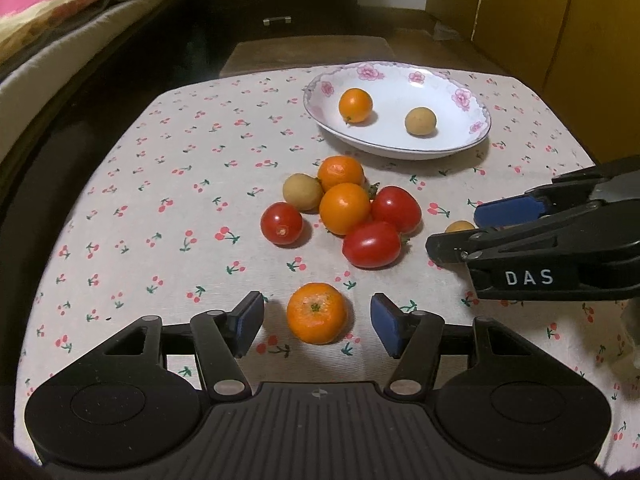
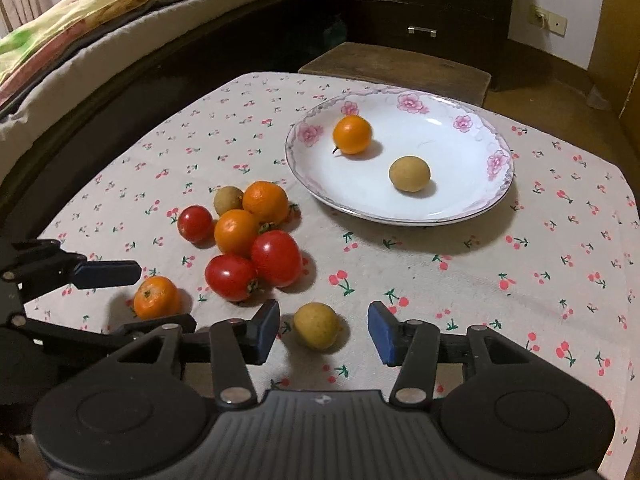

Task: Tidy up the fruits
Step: 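Close the left tool on the tangerine while the right tool closes on the small tan fruit, then carry the tangerine and small tan fruit toward the white bowl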

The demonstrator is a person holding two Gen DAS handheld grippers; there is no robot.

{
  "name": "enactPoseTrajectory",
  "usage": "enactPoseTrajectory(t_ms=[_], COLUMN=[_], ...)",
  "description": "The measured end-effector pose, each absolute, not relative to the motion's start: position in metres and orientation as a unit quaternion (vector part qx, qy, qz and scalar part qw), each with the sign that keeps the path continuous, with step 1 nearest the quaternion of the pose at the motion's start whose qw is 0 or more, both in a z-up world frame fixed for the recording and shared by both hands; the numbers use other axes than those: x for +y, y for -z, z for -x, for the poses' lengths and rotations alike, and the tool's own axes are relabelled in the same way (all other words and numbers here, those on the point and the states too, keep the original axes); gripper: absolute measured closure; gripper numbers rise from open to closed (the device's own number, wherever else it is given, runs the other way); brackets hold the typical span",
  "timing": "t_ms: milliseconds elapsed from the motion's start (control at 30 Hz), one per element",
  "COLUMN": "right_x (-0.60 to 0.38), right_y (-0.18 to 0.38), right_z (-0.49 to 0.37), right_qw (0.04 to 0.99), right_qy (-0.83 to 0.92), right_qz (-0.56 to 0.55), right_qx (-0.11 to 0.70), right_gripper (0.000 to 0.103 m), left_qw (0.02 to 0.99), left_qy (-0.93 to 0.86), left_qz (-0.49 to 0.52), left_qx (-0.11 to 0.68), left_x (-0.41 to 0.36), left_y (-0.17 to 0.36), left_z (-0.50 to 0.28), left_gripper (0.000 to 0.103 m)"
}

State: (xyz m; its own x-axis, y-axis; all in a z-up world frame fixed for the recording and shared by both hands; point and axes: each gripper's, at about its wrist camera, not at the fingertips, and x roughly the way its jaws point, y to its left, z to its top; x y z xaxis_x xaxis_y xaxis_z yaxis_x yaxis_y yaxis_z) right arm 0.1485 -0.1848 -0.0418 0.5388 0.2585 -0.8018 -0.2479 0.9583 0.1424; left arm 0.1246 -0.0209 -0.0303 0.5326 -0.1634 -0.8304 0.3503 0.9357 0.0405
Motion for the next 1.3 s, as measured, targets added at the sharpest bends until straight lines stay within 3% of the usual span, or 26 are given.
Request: enactPoseTrajectory(t_ms=[267,333,533,1300], right_x=[-0.175,-0.173,-0.167,-0.184], right_y=[0.044,0.044,0.043,0.012], right_z=[-0.144,-0.144,-0.140,-0.127], right_qw=[0.881,0.881,0.881,0.897], right_qy=[-0.138,-0.136,-0.136,-0.114], right_qz=[0.021,0.026,0.047,0.026], right_qx=[0.453,0.451,0.450,0.427], right_gripper=[0.074,0.076,0.076,0.077], left_qw=[0.868,0.868,0.868,0.881], left_qy=[0.142,0.143,0.146,0.147], left_qz=[-0.100,-0.098,-0.115,-0.086], left_qx=[0.465,0.465,0.460,0.442], left_x=[-0.022,-0.022,-0.028,-0.031], left_y=[0.035,0.035,0.033,0.010], left_z=[-0.127,-0.126,-0.122,-0.125], left_gripper=[0.037,0.041,0.062,0.064])
